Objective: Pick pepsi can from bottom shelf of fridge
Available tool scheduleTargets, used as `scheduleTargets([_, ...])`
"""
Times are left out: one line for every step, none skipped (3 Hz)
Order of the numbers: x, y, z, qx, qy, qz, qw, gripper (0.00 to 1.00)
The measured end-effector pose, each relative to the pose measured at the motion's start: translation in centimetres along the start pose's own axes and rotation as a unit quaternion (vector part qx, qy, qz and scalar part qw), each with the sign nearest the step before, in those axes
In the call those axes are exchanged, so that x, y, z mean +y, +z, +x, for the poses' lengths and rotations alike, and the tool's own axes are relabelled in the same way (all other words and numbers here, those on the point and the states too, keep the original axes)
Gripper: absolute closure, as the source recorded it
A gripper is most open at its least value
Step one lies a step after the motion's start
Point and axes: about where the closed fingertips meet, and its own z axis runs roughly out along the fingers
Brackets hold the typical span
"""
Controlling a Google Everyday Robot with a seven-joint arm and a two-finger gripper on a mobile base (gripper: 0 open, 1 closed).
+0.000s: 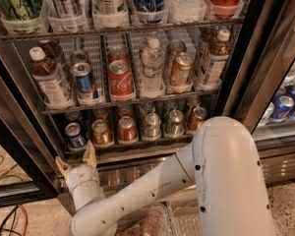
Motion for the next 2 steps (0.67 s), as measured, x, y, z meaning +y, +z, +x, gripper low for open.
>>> scheduleTargets([-0.1,1.2,-0.3,-0.006,-0.004,-0.005,1.0,0.26])
scheduleTargets([0.1,2.5,-0.4,-0.009,-0.007,-0.014,0.9998,0.26])
